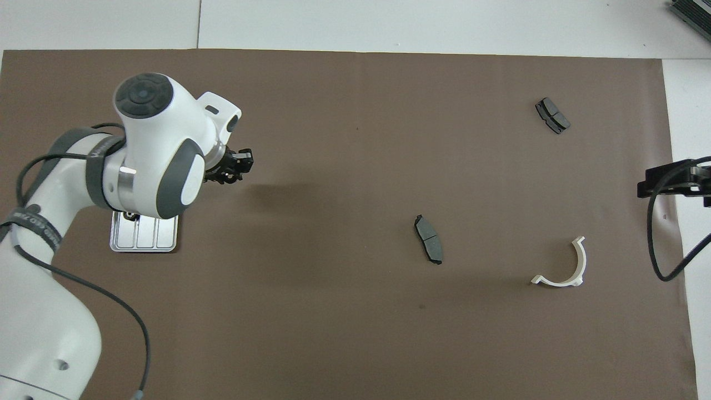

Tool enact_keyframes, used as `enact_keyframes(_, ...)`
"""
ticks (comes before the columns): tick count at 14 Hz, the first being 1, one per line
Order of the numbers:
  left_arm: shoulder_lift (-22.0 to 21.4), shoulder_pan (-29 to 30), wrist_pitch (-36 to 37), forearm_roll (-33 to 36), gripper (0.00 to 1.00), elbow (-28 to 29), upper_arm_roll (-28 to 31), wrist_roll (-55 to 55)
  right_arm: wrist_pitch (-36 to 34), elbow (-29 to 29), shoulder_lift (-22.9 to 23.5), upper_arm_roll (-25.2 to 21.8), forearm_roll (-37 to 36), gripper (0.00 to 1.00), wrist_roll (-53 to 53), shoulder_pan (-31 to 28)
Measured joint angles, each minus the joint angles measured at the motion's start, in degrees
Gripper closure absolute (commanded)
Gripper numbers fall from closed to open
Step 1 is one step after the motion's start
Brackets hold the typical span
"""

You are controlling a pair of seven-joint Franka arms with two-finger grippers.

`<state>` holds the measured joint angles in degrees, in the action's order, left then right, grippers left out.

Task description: Place bearing gear from tray to pile

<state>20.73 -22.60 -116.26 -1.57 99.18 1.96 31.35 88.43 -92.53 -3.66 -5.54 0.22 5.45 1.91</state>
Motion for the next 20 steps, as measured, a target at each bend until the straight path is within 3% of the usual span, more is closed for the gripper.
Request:
enact_keyframes(5, 0.7, -14.4, -4.6, 0.0, 0.89, 0.9, -0.2, 17.0, 9.0, -6.4, 0.1, 0.1, 0.0, 0.0, -0.7, 0.0)
enact_keyframes(8, 1.9, -18.6, -9.0, -0.7, 0.85, 1.2, -0.2, 20.4, 16.4, -11.5, 1.2, 0.4, 0.1, 0.0, -1.9, 2.0)
enact_keyframes(11, 3.6, -20.5, -11.3, -1.4, 0.45, 1.3, -0.2, 20.5, 23.7, -14.9, 3.7, 0.5, 0.1, 0.0, -1.7, 5.5)
enact_keyframes(12, 4.1, -21.1, -11.3, -1.4, 0.14, 1.4, -0.2, 20.5, 26.0, -15.6, 4.9, 0.5, 0.1, 0.0, -1.3, 6.4)
enact_keyframes(13, 4.3, -21.5, -11.4, -1.4, 0.0, 1.5, -0.2, 20.5, 28.1, -16.1, 6.3, 0.5, 0.1, 0.0, -0.5, 7.3)
enact_keyframes(17, 4.2, -22.0, -12.2, -1.4, 0.0, 0.9, 0.0, 20.5, 33.0, -16.4, 11.5, 0.5, 0.1, 0.0, 2.4, 9.7)
enact_keyframes(20, 3.6, -20.6, -11.1, -1.4, 0.0, 0.0, 2.2, 20.7, 34.7, -16.9, 12.8, 0.6, 0.1, 0.0, 3.5, 12.2)
